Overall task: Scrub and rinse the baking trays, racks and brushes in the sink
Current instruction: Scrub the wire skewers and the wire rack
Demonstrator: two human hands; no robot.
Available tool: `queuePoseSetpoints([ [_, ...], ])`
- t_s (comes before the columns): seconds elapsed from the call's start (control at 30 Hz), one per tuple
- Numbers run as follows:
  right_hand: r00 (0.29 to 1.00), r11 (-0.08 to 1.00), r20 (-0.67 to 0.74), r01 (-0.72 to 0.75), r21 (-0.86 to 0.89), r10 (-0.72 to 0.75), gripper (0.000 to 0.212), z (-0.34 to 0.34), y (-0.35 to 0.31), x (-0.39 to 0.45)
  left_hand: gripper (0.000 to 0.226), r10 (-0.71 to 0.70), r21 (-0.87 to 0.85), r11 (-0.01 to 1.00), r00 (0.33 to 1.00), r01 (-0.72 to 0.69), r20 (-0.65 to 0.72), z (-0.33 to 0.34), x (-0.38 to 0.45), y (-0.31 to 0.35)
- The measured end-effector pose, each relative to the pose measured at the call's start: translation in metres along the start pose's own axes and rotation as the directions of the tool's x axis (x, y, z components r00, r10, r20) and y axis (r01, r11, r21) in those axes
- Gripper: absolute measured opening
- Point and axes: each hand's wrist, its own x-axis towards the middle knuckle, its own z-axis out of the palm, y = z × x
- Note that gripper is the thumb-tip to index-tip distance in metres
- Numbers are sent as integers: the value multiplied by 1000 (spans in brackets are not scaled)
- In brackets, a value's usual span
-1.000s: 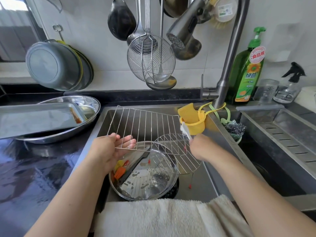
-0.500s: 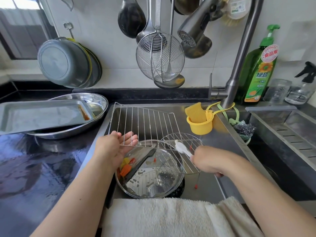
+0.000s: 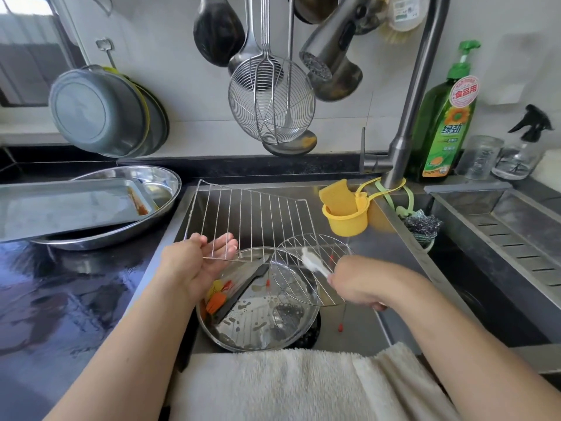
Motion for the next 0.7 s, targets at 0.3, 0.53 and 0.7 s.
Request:
queuePoseSetpoints([
  [0.3, 969, 960, -237, 135, 247, -75, 22, 9, -16, 10, 21, 89, -44, 995, 994, -92, -64, 7, -7, 4],
  [0.53, 936, 964, -347, 140, 226, -54, 25, 11, -18, 3, 13, 85, -45, 995, 996, -86, -26, 9, -4, -4],
  [0.7, 919, 924, -319, 310, 225, -230, 36, 17, -32, -1, 17, 93, -62, 994, 995, -95, -23, 9, -3, -5],
])
